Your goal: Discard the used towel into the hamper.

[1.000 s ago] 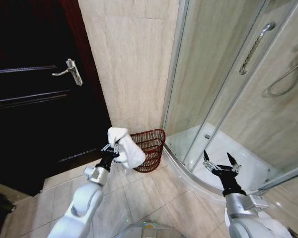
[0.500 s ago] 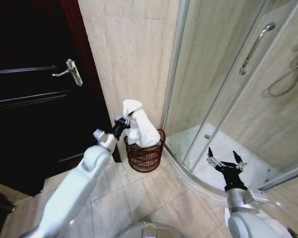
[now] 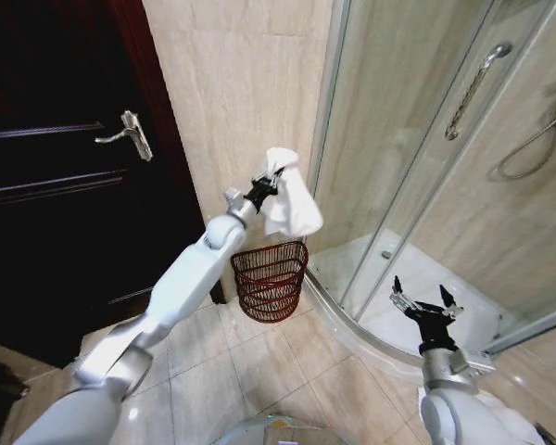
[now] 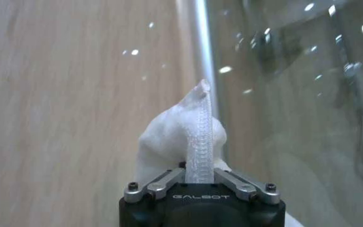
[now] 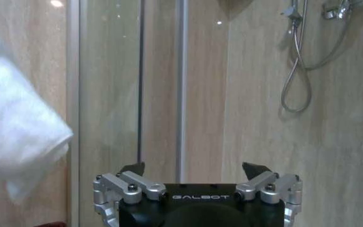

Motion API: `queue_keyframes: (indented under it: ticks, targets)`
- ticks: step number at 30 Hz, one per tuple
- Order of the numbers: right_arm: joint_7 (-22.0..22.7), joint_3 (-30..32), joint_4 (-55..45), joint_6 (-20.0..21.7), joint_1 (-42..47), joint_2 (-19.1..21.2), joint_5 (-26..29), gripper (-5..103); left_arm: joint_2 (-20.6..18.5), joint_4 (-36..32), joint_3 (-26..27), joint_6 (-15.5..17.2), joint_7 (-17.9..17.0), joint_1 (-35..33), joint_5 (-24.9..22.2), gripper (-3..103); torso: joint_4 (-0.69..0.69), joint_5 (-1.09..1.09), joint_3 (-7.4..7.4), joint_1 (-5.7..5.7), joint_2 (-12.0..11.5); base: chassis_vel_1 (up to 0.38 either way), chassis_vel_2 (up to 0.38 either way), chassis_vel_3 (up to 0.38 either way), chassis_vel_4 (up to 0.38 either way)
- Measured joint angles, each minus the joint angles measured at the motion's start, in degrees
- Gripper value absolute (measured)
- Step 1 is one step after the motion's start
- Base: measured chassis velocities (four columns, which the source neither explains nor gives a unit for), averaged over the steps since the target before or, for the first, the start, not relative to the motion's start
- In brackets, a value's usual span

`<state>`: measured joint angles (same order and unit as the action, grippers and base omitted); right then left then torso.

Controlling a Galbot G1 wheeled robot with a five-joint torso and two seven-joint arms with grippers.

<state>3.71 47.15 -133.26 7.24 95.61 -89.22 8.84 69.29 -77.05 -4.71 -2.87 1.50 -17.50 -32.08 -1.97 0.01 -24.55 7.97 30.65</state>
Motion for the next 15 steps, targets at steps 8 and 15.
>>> queue_keyframes:
  ticks: [8,15]
  targets:
    - [-0.11,0.8,-0.49,-0.52,0.46,-0.11,1.25,100,2.34,10.99,-2.41,-3.14,1.83,-3.38,0.1,3,-0.01,0.0,-0.02,0.01,0.04,0.0,0.0,0.0,0.0]
    - [-0.13,0.96,-2.4,-0.55,1.7,0.13,2.03,100,7.8,21.71,-3.57,-1.78,0.02,-5.18,5.1,3,0.01,0.0,-0.03,0.03,0.07,0.0,0.0,0.0,0.0]
